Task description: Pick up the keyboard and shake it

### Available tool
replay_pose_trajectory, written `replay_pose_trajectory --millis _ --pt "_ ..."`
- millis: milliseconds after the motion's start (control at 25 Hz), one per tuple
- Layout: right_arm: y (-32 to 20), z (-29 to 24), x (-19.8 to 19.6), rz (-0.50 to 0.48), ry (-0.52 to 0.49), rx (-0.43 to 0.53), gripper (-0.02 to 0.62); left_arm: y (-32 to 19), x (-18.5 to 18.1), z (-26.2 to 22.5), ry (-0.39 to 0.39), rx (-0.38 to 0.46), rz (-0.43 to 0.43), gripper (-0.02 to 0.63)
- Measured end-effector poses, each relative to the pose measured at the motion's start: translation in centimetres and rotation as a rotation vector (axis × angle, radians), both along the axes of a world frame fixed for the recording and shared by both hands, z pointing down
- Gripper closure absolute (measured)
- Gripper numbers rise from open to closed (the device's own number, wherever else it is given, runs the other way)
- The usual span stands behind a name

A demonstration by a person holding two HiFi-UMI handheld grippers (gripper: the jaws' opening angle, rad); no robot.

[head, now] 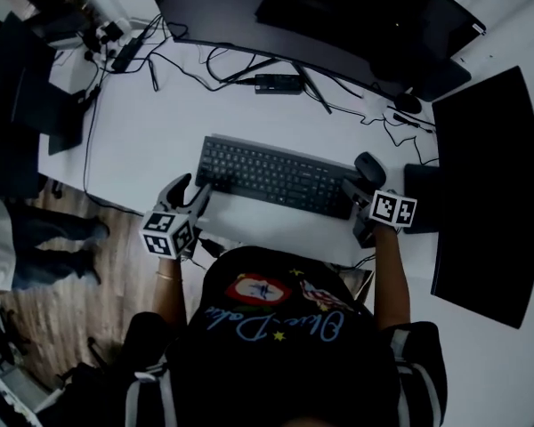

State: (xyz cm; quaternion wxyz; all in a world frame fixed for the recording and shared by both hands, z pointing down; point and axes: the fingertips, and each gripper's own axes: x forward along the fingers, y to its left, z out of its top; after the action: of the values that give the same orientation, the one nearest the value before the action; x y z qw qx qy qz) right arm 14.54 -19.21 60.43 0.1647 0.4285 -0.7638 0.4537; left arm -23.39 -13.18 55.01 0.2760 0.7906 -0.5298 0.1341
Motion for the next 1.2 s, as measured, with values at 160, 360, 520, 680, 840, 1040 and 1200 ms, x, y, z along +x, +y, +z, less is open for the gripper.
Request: replay_pose_trajectory --millis 160,360,520,680,840,1040,1200 --pt "0.1 -0.1 -0.1 0.002 0.0 0.001 0.393 0.0 -1.1 2.9 0.015 -0.12 0.026 0.379" --pt "0.1 -0.3 -0.2 -0.002 -0.002 0.003 0.394 -0.6 -1.3 4.9 0.048 -0.217 0.038 0.368" --pt "0.1 -0.2 -0.3 -0.013 -0.002 0.005 0.394 -1.1 -1.2 6.2 0.032 -0.27 0.054 0.362" --pt "0.1 -0.2 -0.4 -0.018 0.0 0.003 0.396 -1.7 -0.9 6.6 0.035 -0.307 0.067 0.362" --pt "0.1 -0.2 -0.3 -0.024 0.0 0.003 0.399 -2.2 -0.4 6.6 0.049 -0.323 0.085 0.362" --pt "0.0 -0.2 -0.4 -0.027 0.0 0.002 0.399 -2.7 0.2 6.5 0.081 -0.336 0.093 0.362" --pt "0.1 -0.2 -0.3 -0.027 0.008 0.007 0.4 -2.9 -0.2 6.6 0.106 -0.327 0.027 0.364"
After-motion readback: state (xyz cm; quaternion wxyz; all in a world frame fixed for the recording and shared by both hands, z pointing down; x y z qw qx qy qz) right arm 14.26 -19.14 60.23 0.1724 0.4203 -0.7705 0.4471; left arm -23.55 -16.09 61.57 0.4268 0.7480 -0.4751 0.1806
